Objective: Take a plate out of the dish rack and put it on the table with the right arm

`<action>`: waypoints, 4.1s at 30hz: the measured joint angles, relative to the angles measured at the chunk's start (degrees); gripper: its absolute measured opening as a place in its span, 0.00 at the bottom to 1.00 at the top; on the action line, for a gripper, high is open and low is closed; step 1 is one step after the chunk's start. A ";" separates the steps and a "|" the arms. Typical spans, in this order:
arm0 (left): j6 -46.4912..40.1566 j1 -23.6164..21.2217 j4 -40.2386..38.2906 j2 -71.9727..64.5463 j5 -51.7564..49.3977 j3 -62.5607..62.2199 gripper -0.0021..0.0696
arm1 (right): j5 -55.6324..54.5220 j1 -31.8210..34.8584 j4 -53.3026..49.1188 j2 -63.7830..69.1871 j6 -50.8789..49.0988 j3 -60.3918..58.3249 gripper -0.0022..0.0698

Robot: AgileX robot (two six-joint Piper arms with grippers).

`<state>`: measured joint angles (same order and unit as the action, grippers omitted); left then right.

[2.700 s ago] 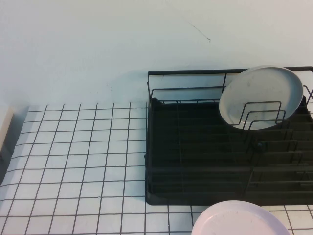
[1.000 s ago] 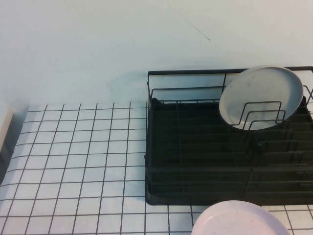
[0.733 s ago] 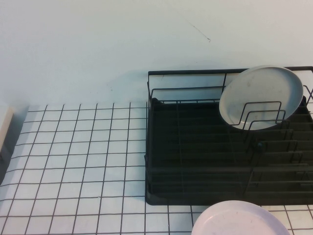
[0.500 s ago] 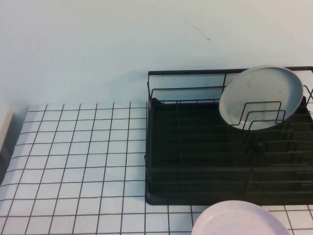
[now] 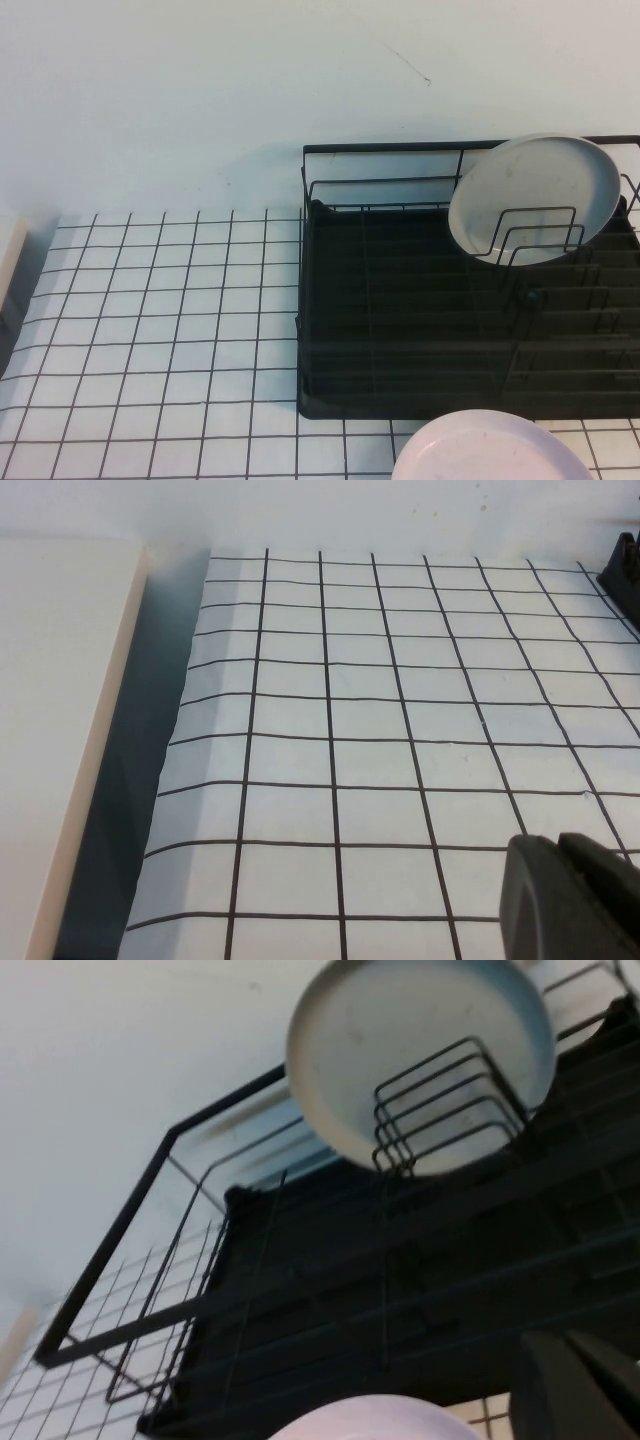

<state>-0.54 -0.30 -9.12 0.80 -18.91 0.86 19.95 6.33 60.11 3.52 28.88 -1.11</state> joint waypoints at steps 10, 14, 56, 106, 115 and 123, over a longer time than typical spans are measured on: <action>0.00 0.00 0.00 0.00 0.00 0.00 0.02 | 20.38 0.00 -5.99 30.86 25.46 32.14 0.03; 0.00 0.00 0.00 0.00 0.00 0.00 0.02 | 28.84 0.00 -10.35 44.57 32.21 48.54 0.11; 0.00 0.00 0.00 0.00 0.00 0.00 0.02 | 24.89 -2.38 -18.93 105.56 56.97 93.73 0.70; 0.00 0.00 0.00 0.00 0.00 0.00 0.02 | 50.36 -2.42 -20.82 50.63 14.60 59.37 0.13; 0.00 0.00 0.00 0.00 0.00 0.00 0.02 | 50.01 -2.42 -18.93 46.79 15.58 38.05 0.13; 0.00 0.00 0.00 0.00 0.00 0.00 0.02 | 41.73 -2.42 -16.08 50.57 25.34 37.05 0.13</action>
<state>-0.54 -0.30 -9.12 0.80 -18.91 0.86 61.68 3.91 44.03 54.08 54.22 35.94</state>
